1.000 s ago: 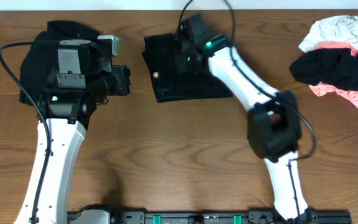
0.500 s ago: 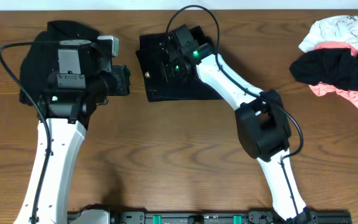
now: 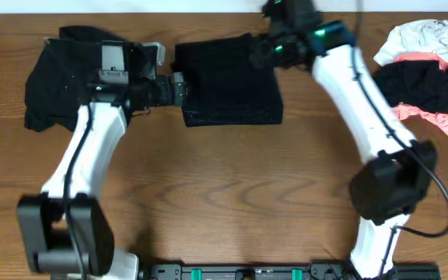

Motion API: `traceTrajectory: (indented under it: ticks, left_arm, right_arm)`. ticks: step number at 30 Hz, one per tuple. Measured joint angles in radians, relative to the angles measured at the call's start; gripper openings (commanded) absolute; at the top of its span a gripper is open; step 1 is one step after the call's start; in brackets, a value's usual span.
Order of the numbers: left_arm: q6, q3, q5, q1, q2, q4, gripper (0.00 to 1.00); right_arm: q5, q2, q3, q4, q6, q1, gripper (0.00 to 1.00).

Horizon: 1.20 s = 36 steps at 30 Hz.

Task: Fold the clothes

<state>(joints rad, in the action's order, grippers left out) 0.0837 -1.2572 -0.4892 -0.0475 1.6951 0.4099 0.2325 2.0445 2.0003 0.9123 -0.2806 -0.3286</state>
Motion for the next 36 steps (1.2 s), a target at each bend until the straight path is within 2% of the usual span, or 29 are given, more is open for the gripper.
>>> traceTrajectory:
  ticks: [6,9,20,36]
  left_arm:
    - [0.053,0.002,-0.203,0.042,0.175,-0.211,0.98]
    - [0.091,0.002,-0.278,0.066,0.247,-0.254,0.98]
    - [0.124,0.002,-0.336,0.161,0.280,-0.248,0.98]
    - [0.145,0.002,-0.391,0.101,0.387,-0.313,0.98]
  right_arm:
    - [-0.039,0.023,0.000,0.052,0.000,0.046,0.01]
    - [-0.063,0.039,0.000,0.054,0.000,0.050,0.01]
    - [-0.101,0.079,0.000,0.055,0.000,0.087,0.01]
    - [-0.188,0.302,0.000,-0.005,-0.068,0.086,0.01]
